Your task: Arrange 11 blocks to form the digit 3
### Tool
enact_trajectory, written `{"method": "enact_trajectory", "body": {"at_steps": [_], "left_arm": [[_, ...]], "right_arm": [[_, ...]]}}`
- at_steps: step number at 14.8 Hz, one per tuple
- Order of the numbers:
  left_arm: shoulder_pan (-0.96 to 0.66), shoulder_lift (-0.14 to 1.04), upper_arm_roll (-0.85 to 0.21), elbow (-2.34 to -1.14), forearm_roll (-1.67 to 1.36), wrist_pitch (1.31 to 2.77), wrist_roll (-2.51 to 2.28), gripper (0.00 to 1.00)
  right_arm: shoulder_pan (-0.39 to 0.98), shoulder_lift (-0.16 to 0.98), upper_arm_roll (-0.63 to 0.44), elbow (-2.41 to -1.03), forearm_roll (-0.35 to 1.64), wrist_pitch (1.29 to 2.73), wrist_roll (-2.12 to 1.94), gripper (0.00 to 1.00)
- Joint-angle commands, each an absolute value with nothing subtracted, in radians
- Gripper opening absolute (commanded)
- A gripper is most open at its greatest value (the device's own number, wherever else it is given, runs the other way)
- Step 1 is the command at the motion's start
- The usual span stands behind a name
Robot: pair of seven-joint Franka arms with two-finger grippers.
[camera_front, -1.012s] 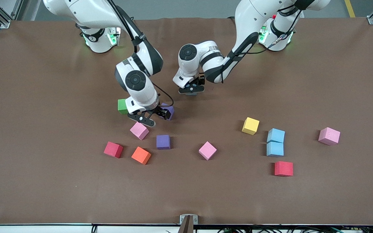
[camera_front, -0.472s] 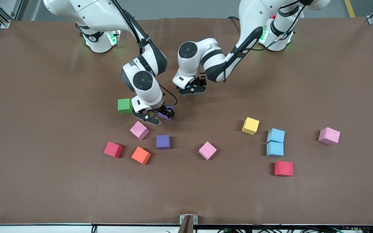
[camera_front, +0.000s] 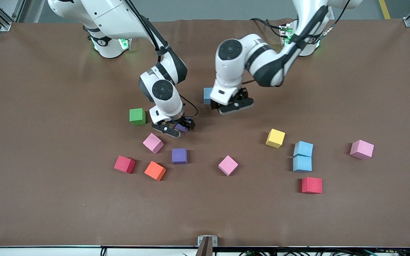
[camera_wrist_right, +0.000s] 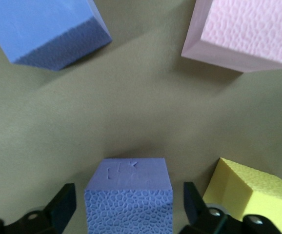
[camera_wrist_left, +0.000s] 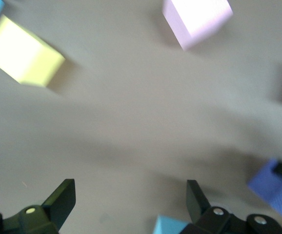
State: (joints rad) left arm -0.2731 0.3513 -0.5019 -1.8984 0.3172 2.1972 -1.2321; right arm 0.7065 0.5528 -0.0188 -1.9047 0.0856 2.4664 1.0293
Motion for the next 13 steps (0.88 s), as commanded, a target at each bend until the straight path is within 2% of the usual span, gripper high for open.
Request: {"method": "enact_trajectory", "body": {"at_steps": [1,3,5,7,10,13], "left_arm": [[-0.152,0.334,-0.508,-1.898,0.319,2.186,-1.113,1.00],[-0.075,0.344,-0.508,-1.864,0.319,2.175,-0.975,1.00],[-0.016,0.356,-0.506,-1.833,0.319,2.175,-0.844,1.00],[0.041,0.383,-0.506,-1.815,0.321,2.175,-0.682,1.00],[0.101,0.452,-0.503,-1.786,0.325,2.187,-0.462,1.00],[0.123,0.540,-0.502,-1.744,0.336,2.213,-0.338,0.99]], "right_arm": [[0.721,0.551,-0.021,-1.916,0.092,2.476,1.046,0.73],[0.719,0.549,-0.021,-1.917,0.094,2.470,1.084,0.37],[0.730,0.549,-0.021,-1.917,0.094,2.465,1.168,0.05],[0.730,0.542,-0.020,-1.917,0.094,2.462,1.239,0.01],[0.716,0.505,-0.021,-1.919,0.094,2.448,1.408,0.00],[0.684,0.408,-0.026,-1.924,0.094,2.308,1.515,0.00]]}}
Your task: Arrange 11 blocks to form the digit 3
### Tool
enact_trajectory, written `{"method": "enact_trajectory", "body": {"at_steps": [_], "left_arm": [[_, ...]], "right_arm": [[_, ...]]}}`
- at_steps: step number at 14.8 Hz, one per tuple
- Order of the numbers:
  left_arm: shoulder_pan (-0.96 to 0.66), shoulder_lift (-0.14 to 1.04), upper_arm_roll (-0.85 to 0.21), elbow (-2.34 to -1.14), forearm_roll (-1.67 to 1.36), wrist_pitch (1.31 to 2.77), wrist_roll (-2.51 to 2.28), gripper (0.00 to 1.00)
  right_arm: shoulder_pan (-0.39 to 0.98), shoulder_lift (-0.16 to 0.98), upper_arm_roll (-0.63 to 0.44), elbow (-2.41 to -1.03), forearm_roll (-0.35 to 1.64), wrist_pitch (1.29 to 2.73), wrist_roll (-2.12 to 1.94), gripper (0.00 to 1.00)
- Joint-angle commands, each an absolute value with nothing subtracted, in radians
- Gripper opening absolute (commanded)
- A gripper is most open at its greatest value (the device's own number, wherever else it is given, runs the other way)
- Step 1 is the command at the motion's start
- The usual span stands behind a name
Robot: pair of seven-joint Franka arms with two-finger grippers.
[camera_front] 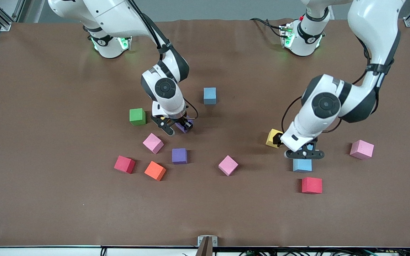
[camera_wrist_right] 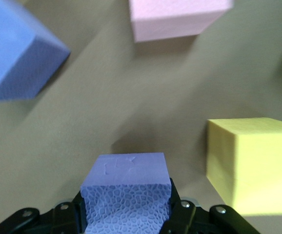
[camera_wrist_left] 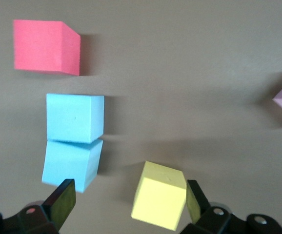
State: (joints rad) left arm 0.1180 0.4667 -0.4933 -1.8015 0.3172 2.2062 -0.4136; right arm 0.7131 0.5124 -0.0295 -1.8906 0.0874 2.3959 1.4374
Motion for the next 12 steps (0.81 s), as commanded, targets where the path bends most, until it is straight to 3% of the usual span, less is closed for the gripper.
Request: {"method": "enact_trajectory", "body": {"at_steps": [1,5,12], "left_arm": [[0.129,0.549,-0.502,-1.741,0.336,2.220,-0.290,0.98],[0.137,0.563,-0.506,-1.776,0.328,2.220,-0.184,0.98],[0.103,0.584,-0.511,-1.841,0.319,2.227,-0.245,0.99]], "right_arm": [[0.678,0.370,-0.026,-1.942,0.094,2.274,1.563,0.00],[0.686,0.243,-0.026,-2.086,0.094,2.275,1.803,0.00],[0.749,0.229,-0.018,-2.252,0.095,2.502,2.216,0.00]]}}
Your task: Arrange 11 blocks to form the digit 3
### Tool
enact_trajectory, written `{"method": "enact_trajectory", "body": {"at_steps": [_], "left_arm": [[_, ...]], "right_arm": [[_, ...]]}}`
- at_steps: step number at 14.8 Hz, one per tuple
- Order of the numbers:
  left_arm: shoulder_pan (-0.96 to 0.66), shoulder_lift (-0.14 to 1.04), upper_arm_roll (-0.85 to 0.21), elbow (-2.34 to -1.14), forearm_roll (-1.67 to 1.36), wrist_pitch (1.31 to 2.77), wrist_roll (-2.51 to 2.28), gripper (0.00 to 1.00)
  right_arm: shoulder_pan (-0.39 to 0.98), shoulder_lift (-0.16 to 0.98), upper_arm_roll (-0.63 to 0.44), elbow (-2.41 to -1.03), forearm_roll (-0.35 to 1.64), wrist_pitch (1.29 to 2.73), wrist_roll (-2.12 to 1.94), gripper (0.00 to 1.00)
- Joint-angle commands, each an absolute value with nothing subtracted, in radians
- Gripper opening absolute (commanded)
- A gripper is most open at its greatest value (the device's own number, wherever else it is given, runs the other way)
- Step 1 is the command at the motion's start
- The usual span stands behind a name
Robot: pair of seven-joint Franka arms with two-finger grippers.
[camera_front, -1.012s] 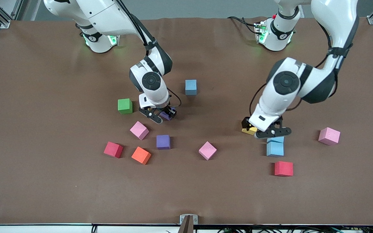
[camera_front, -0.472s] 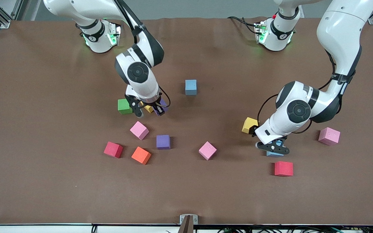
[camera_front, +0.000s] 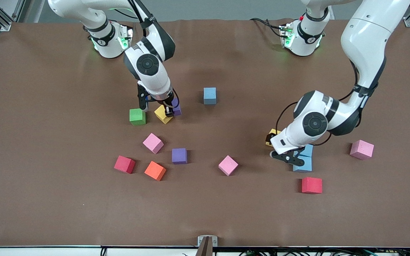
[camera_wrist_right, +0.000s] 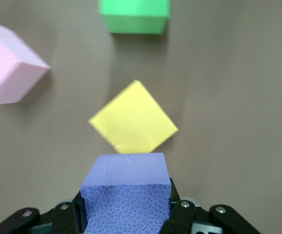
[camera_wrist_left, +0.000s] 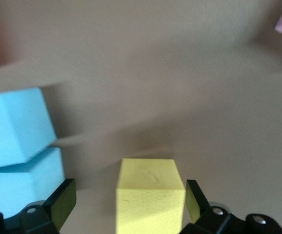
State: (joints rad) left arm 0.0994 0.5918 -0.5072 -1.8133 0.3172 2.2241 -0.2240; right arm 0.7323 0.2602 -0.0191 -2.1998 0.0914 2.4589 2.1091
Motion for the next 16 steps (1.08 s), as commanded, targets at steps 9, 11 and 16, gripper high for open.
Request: {"method": "enact_trajectory", "body": {"at_steps": [9,11,16], "left_arm": [[0.086,0.591,-0.511,-1.916,0.331,2.256,-0.345,0.76],[0.084,0.592,-0.511,-1.916,0.331,2.256,-0.356,0.67],[0.086,0.563,-0.514,-1.916,0.333,2.218,-0.480,0.42]], "right_arm": [[0.882,0.305,-0.017,-2.250,0.095,2.582,2.421,0.00],[0.894,0.327,-0.017,-2.244,0.095,2.594,2.421,0.00],[0.931,0.362,-0.017,-2.223,0.095,2.606,2.419,0.00]]}}
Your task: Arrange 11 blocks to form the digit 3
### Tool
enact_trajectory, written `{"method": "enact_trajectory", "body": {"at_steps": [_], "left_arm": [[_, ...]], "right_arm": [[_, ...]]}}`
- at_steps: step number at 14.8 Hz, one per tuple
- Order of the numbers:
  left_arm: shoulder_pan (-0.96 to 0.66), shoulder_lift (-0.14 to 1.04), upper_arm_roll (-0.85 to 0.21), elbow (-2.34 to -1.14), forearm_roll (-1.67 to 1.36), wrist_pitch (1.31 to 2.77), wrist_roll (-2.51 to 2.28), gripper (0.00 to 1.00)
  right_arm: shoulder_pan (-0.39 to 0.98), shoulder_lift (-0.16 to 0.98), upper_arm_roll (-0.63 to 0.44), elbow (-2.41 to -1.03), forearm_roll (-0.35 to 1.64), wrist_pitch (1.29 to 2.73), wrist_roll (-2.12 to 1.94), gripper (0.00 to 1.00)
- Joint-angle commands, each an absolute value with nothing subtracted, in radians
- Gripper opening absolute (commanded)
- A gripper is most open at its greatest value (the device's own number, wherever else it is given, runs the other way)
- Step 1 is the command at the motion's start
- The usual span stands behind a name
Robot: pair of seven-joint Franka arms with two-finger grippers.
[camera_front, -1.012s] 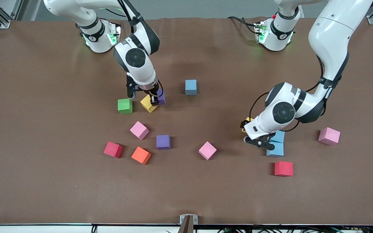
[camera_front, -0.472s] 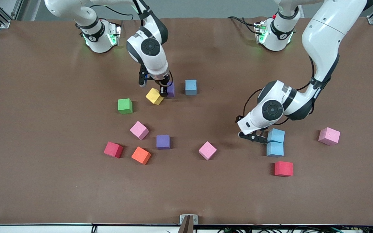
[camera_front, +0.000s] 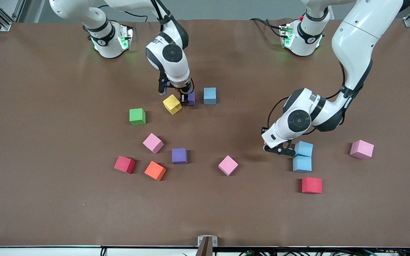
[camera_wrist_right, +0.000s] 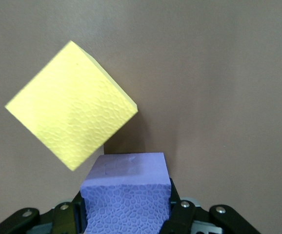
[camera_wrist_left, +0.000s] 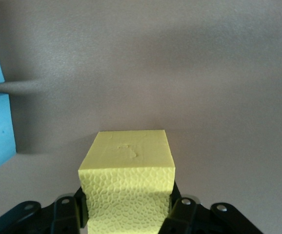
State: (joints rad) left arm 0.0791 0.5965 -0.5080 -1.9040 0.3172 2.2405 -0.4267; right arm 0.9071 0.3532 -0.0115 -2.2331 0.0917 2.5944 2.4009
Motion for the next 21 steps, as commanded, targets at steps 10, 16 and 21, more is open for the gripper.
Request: {"method": "enact_trajectory", "body": {"at_steps": [10,16,21], "left_arm": [[0.084,0.471,-0.666,-1.917,0.238,2.118,-1.194,0.26],[0.080,0.495,-0.759,-1.948,0.236,2.157,-1.779,0.24],[0.054,0.505,-0.784,-2.035,0.239,2.359,-2.196,0.25]], "right_arm": [[0.951,0.406,-0.018,-2.178,0.094,2.614,2.416,0.00],[0.953,0.407,-0.018,-2.174,0.094,2.615,2.414,0.00],[0.960,0.410,-0.018,-2.174,0.092,2.625,2.414,0.00]]}}
